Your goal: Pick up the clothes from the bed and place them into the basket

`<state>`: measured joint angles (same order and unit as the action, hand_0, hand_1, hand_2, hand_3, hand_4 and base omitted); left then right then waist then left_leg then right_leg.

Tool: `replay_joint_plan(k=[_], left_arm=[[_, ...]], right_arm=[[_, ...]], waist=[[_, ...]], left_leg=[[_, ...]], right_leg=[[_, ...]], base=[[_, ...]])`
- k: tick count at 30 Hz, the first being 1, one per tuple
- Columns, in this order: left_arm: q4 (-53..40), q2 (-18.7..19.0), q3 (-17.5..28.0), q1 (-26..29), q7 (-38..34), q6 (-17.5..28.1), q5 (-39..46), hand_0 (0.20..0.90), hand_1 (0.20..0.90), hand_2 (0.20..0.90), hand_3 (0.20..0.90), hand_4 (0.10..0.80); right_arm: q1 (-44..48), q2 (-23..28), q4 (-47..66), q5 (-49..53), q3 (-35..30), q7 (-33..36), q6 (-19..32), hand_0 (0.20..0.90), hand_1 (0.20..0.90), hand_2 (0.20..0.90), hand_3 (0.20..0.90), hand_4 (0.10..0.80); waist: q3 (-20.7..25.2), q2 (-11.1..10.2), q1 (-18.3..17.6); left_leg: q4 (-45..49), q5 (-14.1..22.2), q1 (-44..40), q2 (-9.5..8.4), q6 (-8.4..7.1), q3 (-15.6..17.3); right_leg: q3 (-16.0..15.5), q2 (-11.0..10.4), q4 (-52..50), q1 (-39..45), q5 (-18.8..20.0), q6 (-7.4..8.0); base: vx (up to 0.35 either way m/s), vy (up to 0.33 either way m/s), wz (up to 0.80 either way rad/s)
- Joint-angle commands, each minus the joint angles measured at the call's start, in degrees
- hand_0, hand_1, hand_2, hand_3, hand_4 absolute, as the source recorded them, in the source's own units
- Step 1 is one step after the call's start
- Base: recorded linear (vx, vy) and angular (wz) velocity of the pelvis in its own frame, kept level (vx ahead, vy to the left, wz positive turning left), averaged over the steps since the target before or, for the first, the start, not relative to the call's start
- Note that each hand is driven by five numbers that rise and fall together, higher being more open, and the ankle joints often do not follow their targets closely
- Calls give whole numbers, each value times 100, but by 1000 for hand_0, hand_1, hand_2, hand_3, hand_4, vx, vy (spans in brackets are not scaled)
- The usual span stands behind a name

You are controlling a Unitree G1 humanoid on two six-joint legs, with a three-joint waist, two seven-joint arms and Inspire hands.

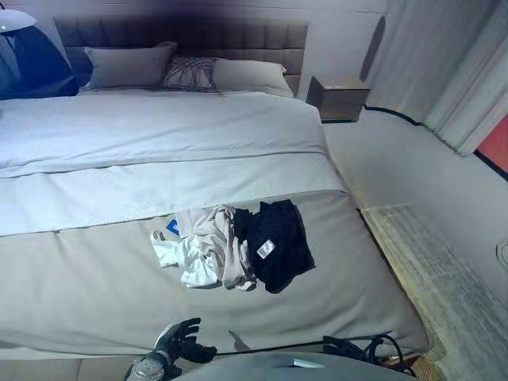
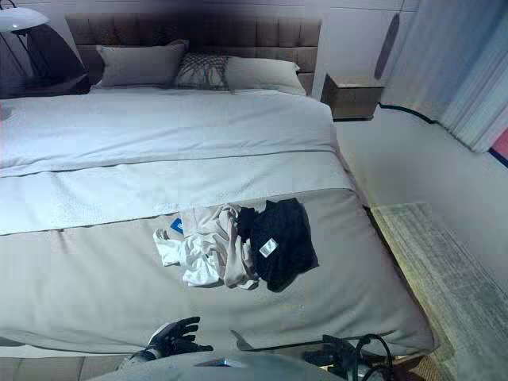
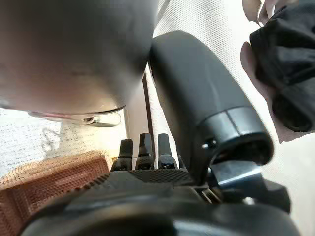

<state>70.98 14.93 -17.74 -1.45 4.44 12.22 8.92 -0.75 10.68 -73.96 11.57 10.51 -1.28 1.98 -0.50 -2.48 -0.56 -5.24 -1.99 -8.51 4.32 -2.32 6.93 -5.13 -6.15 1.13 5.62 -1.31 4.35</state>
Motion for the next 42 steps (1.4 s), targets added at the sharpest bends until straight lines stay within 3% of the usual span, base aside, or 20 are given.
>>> replay_joint_plan(k=[1, 4, 11, 32, 38, 42], left_arm=[[65, -223, -8, 455, 249, 33, 202, 900, 900, 900, 900, 800], [20, -242, 25, 414, 325, 66, 435, 900, 900, 900, 900, 800], [143, -272, 61, 289, -58, -54, -84, 900, 900, 900, 900, 800], [62, -258, -62, 286, -409, 168, -193, 900, 900, 900, 900, 800], [-55, -41, 37, 115, -485, 360, -190, 900, 900, 900, 900, 800], [-240, 255, -31, 101, -747, 761, -167, 900, 900, 900, 900, 800]], right_arm=[[109, -14, -206, -267, 311, 96, 10, 900, 900, 900, 900, 800], [107, -4, -188, -176, 290, 174, 42, 900, 900, 900, 900, 800], [66, -34, -255, -191, 230, 226, -13, 900, 900, 900, 900, 800], [124, 41, -181, -196, 241, 629, 576, 900, 900, 900, 900, 800], [439, 376, 151, -488, 237, 793, 928, 900, 900, 900, 900, 800], [897, 747, 614, -654, 449, 1139, 1133, 900, 900, 900, 900, 800]], waist=[[-198, 96, 5], [-220, 126, 30], [-201, 154, 41], [-247, 142, 91], [-292, 17, 346], [-512, -93, 618]], left_leg=[[24, 266, 80, -280, 253, 28], [24, 265, 84, -282, 257, 0], [24, 296, 46, -307, 257, -45], [24, 310, 58, -331, 265, -81], [24, 301, 33, -358, 276, -135], [197, 262, 333, -356, 309, -181]], right_leg=[[-192, 39, -75, 11, 304, 93], [-238, 21, -85, 23, 287, 94], [-287, -4, -27, 110, 281, 98], [-307, 7, -36, 122, 269, 108], [-396, -18, -25, 165, 301, 134], [-420, -21, -142, -83, 324, 123]], base=[[0, 0, 0], [0, 0, 0], [34, 13, 4], [13, -2, 0], [158, -73, 7], [17, -161, 5]])
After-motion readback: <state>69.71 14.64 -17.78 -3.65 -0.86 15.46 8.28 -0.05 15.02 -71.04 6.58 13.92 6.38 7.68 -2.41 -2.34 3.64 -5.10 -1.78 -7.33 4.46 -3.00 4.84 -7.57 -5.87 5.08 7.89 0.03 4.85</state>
